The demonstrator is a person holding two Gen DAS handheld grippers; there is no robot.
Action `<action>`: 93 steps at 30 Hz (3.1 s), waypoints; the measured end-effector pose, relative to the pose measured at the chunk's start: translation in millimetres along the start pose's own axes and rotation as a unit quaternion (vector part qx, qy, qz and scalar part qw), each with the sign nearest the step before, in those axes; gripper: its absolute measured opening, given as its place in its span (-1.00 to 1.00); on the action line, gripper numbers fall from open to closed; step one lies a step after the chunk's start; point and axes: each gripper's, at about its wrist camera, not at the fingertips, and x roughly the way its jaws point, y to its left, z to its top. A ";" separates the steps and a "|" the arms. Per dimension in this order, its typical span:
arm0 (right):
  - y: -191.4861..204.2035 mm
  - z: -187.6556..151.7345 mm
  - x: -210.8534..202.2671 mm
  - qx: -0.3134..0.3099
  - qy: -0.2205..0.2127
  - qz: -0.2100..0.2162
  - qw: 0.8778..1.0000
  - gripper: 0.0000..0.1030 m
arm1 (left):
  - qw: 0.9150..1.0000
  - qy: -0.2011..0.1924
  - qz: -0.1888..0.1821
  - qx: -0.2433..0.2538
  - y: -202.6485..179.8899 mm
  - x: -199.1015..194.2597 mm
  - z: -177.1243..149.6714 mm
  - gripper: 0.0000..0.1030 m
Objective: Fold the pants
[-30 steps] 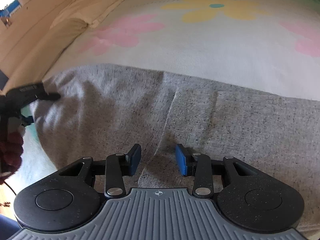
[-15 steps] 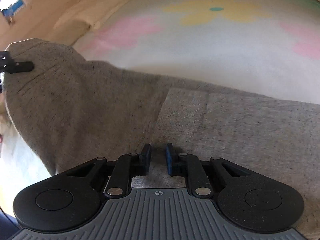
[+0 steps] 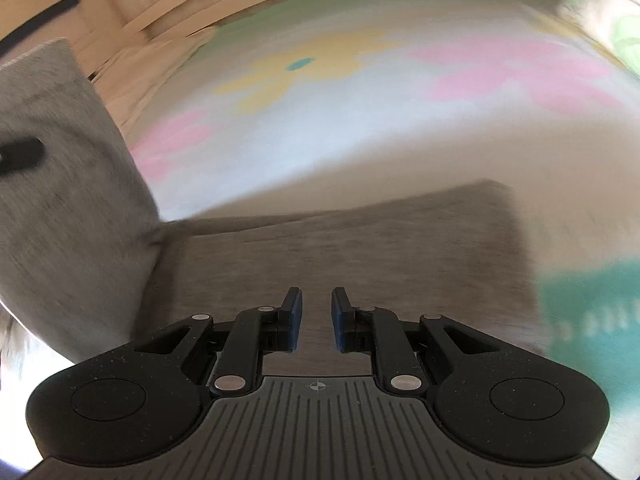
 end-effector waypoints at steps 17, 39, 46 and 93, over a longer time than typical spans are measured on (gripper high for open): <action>-45.9 -11.9 -4.0 0.047 0.016 -0.047 0.998 -0.66 | 0.983 0.073 -0.132 0.101 -122.6 23.3 -45.3 0.18; -61.3 5.5 -16.9 0.136 -0.059 0.062 0.987 0.32 | 0.983 0.166 0.048 0.066 61.4 30.3 -38.0 0.30; -47.8 -0.6 0.6 0.112 -0.021 0.025 0.993 0.42 | 0.981 0.192 0.014 0.037 65.4 41.2 -44.5 0.30; -55.0 1.4 -3.5 0.172 -0.023 0.081 0.982 -0.44 | 0.977 0.198 -0.004 0.077 43.1 48.6 -57.9 0.30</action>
